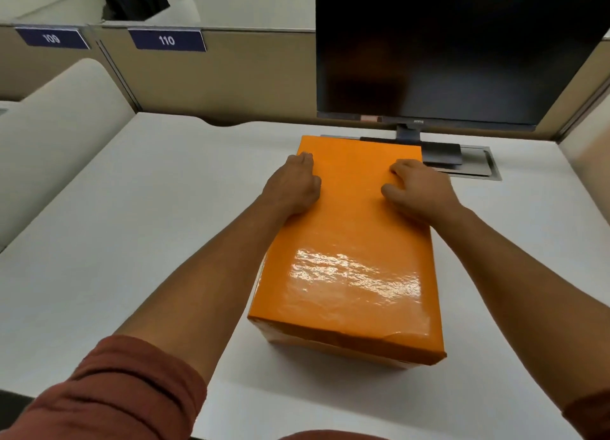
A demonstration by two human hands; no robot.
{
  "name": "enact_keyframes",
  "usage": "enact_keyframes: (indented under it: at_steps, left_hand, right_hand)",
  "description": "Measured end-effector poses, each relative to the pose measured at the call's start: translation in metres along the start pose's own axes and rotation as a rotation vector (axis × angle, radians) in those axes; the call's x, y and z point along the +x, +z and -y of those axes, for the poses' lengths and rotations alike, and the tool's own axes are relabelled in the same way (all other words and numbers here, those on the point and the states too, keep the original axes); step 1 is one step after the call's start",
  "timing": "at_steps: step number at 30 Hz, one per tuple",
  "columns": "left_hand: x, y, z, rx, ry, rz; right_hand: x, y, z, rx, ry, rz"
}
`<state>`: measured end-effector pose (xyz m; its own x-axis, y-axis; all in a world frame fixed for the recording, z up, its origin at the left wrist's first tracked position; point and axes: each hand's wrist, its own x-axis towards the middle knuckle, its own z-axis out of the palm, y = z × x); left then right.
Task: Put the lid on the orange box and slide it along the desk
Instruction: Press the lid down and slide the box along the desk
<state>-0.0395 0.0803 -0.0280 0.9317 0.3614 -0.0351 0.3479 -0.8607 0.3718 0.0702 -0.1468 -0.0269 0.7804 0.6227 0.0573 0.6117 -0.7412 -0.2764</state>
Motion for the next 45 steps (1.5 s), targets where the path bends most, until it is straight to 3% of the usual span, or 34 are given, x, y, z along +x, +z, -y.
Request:
enact_keyframes:
  at_steps: [5,8,10,13,16,21,24,31,45]
  left_hand:
    - [-0.004,-0.001,-0.004,0.064,0.008,0.1]
    - [-0.008,-0.009,-0.007,-0.009,0.001,0.159]
    - [-0.012,-0.011,-0.005,-0.119,-0.001,0.094]
    - [-0.019,-0.011,0.006,-0.289,-0.076,-0.014]
    - [-0.029,-0.004,0.023,-0.445,-0.228,0.014]
    - [-0.042,0.003,0.05,-0.765,-0.374,0.233]
    - [-0.043,0.0,0.057,-0.789,-0.391,0.26]
    - [-0.04,-0.045,0.096,-0.762,-0.411,0.062]
    - [-0.077,-0.152,0.283,-0.804,-0.439,-0.206]
  right_hand:
    - [-0.001,-0.009,0.001,0.056,-0.014,0.07]
    - [-0.01,-0.019,-0.001,0.358,0.015,0.126]
    - [-0.023,-0.022,-0.003,0.534,0.074,0.07]
    - [-0.04,-0.016,-0.004,0.607,0.19,-0.08]
    - [-0.057,-0.009,-0.006,0.663,0.378,-0.116]
    - [-0.081,-0.001,-0.007,0.903,0.621,0.182]
    - [-0.078,-0.001,-0.001,0.929,0.631,0.155]
    - [-0.042,-0.005,0.053,0.959,0.473,0.054]
    - [0.065,0.052,0.254,1.068,0.393,0.023]
